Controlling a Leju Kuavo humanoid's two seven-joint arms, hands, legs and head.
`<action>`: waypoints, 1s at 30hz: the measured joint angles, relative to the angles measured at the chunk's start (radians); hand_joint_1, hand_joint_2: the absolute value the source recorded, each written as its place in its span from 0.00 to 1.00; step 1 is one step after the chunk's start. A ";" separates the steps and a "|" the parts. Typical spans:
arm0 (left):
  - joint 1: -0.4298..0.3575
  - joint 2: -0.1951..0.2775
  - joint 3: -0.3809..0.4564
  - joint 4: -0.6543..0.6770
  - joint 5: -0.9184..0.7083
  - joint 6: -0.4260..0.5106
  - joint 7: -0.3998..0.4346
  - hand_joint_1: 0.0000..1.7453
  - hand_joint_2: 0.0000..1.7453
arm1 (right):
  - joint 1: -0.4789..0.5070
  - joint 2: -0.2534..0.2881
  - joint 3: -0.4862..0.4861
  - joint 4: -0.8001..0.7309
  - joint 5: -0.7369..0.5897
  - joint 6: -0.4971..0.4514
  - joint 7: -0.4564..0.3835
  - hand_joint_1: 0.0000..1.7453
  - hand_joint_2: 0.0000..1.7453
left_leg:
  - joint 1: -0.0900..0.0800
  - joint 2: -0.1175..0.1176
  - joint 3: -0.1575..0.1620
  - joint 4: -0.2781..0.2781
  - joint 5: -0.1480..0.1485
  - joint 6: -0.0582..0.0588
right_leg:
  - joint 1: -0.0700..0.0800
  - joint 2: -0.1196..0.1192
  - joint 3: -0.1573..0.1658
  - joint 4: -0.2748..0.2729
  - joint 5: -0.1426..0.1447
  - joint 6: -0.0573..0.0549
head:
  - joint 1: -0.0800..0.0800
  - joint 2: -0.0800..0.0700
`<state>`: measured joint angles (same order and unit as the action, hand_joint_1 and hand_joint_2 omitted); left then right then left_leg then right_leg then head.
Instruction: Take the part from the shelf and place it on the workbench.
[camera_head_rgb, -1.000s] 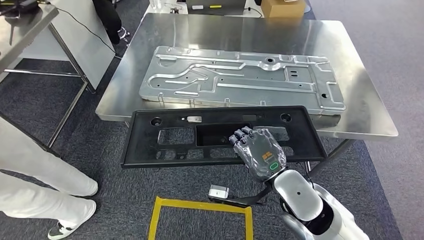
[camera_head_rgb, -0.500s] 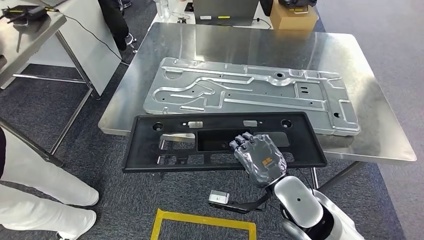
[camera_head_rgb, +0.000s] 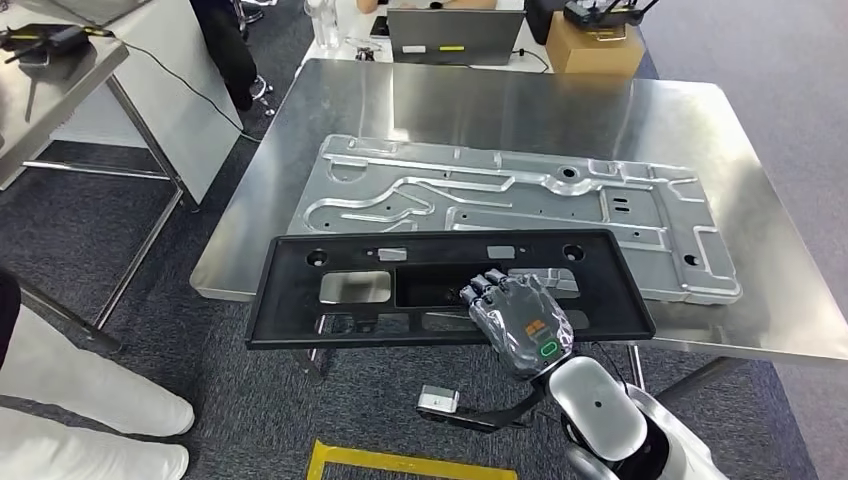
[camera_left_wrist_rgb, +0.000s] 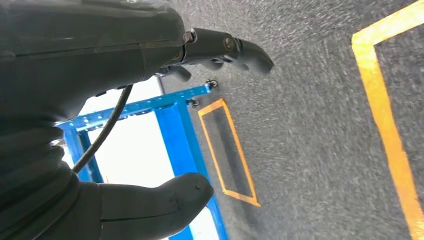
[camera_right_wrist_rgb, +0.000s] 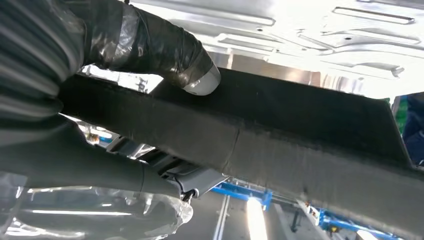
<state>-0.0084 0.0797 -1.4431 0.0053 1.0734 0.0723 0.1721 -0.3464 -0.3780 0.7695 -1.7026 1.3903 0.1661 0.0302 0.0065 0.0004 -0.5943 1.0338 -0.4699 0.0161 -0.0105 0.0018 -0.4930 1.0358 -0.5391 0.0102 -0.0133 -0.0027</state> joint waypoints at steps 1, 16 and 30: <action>0.001 0.000 0.000 0.000 0.001 0.001 0.001 0.00 1.00 | 0.000 -0.001 -0.002 0.000 -0.001 0.002 0.000 1.00 1.00 | 0.001 -0.001 0.010 -0.005 0.004 0.007 | -0.001 0.000 0.002 0.012 -0.002 0.004 | 0.000 0.000; -0.003 -0.007 0.003 0.000 0.018 0.011 0.001 0.00 1.00 | 0.018 -0.047 -0.068 -0.011 -0.009 0.013 0.001 1.00 1.00 | -0.005 -0.011 0.136 -0.008 -0.081 -0.006 | 0.013 0.004 -0.129 0.013 0.089 -0.032 | 0.004 0.000; 0.003 -0.005 0.007 0.000 0.025 0.011 0.001 0.00 1.00 | 0.056 -0.060 -0.138 -0.011 -0.024 0.032 0.004 1.00 1.00 | -0.006 -0.005 -0.044 0.001 0.035 0.002 | 0.005 0.009 0.009 -0.011 -0.013 -0.013 | 0.004 0.000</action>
<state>-0.0056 0.0747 -1.4363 0.0057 1.0986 0.0837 0.1730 -0.2907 -0.4382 0.6317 -1.7132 1.3658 0.1978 0.0338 0.0005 -0.0044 -0.6379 1.0348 -0.4346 0.0181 -0.0055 0.0106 -0.4837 1.0244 -0.5525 -0.0027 -0.0097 -0.0027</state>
